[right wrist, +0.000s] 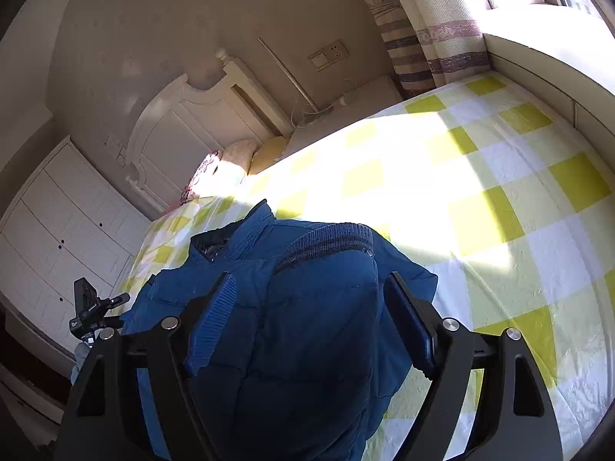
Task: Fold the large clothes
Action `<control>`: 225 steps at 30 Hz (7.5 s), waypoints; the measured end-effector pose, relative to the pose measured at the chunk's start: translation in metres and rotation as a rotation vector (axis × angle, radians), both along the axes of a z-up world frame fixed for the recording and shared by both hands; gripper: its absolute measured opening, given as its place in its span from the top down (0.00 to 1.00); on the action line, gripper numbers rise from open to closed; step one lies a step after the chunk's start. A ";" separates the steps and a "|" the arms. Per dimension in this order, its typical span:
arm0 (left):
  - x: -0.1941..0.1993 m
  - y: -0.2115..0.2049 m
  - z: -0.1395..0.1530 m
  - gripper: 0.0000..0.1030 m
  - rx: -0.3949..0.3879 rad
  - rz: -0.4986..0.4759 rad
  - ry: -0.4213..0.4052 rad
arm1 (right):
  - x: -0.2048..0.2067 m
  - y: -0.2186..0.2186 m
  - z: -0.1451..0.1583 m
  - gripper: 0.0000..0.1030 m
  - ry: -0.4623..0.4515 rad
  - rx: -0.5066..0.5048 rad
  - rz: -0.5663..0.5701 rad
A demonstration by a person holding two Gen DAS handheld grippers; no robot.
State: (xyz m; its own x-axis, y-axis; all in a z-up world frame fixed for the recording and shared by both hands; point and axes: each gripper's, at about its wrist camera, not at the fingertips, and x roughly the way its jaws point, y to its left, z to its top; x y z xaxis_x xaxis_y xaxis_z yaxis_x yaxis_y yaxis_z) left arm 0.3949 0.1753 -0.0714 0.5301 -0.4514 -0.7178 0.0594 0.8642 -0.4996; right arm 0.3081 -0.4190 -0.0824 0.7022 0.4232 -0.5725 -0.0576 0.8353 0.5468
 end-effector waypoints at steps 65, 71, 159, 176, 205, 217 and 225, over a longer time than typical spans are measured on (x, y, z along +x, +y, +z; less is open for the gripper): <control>0.027 -0.212 0.085 0.06 0.641 -0.075 -0.389 | 0.071 0.173 0.073 0.41 -0.102 -0.546 0.124; 0.050 -0.241 0.030 0.06 0.746 -0.159 -0.312 | 0.095 0.207 0.031 0.43 -0.013 -0.630 0.198; -0.002 -0.212 -0.017 0.02 0.614 -0.129 -0.175 | 0.048 0.240 -0.015 0.11 0.056 -0.633 0.225; -0.010 -0.102 -0.009 0.02 0.556 0.041 -0.108 | 0.026 0.112 -0.015 0.10 0.093 -0.494 -0.092; -0.069 -0.205 -0.016 0.02 0.634 -0.109 -0.248 | -0.016 0.236 -0.010 0.05 -0.068 -0.661 0.167; -0.096 -0.104 -0.010 0.02 0.595 0.069 -0.189 | -0.060 0.113 -0.014 0.05 -0.007 -0.510 -0.117; -0.117 -0.115 0.010 0.06 0.488 0.054 -0.202 | -0.073 0.134 0.007 0.05 -0.054 -0.522 -0.130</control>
State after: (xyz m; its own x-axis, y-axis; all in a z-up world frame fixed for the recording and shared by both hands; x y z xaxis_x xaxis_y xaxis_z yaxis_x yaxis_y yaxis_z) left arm 0.2775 0.0607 -0.0609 0.6927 -0.0589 -0.7189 0.0622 0.9978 -0.0218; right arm 0.2355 -0.2847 -0.0755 0.7638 0.0001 -0.6455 0.0476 0.9973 0.0566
